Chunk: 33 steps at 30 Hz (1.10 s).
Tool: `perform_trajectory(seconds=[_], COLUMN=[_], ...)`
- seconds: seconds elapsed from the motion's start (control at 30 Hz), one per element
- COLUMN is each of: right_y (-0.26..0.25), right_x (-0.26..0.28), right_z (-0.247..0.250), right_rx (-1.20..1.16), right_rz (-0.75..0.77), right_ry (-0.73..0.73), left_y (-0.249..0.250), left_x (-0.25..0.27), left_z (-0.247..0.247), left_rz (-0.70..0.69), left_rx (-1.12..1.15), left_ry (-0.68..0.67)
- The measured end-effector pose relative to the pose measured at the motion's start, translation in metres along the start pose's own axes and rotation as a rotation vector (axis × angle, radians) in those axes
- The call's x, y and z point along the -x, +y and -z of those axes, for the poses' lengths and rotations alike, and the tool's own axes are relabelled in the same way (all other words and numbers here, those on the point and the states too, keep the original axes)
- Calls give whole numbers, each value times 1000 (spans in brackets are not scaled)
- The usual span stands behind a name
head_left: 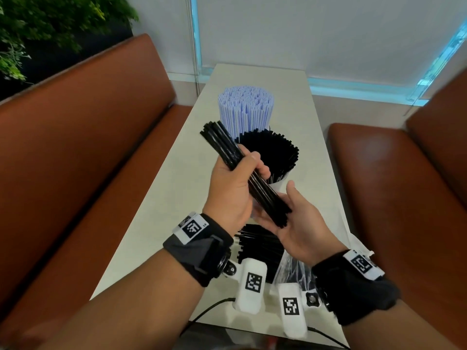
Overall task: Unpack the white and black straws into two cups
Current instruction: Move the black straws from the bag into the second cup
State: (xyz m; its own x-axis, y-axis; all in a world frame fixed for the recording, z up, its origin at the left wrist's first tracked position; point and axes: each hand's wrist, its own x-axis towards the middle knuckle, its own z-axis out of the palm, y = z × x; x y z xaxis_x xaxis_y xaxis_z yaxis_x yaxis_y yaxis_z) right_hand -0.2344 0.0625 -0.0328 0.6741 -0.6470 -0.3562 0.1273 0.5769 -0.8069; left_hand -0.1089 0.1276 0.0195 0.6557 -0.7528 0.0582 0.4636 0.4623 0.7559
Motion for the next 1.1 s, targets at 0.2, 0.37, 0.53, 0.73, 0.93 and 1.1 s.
perform_trajectory(seconds=[0.2, 0.37, 0.53, 0.73, 0.93, 1.1], right_y=[-3, 4, 3, -5, -22, -23], right_x=[5, 1, 0, -4, -16, -36], right_z=[-3, -9, -10, -15, 7, 7], right_rx=[865, 1176, 1317, 1307, 1563, 1665], right_rz=[364, 358, 368, 364, 416, 457], right_ry=[-114, -24, 49, 16, 158, 255], left_y=[4, 11, 16, 24, 37, 41], left_x=[0, 0, -2, -8, -30, -50], left_z=[1, 5, 7, 0, 13, 1], left_rz=[13, 30, 13, -47, -96, -1], left_rx=[-19, -26, -186, -306, -377, -419], left_ry=[10, -16, -116, -211, -64, -56])
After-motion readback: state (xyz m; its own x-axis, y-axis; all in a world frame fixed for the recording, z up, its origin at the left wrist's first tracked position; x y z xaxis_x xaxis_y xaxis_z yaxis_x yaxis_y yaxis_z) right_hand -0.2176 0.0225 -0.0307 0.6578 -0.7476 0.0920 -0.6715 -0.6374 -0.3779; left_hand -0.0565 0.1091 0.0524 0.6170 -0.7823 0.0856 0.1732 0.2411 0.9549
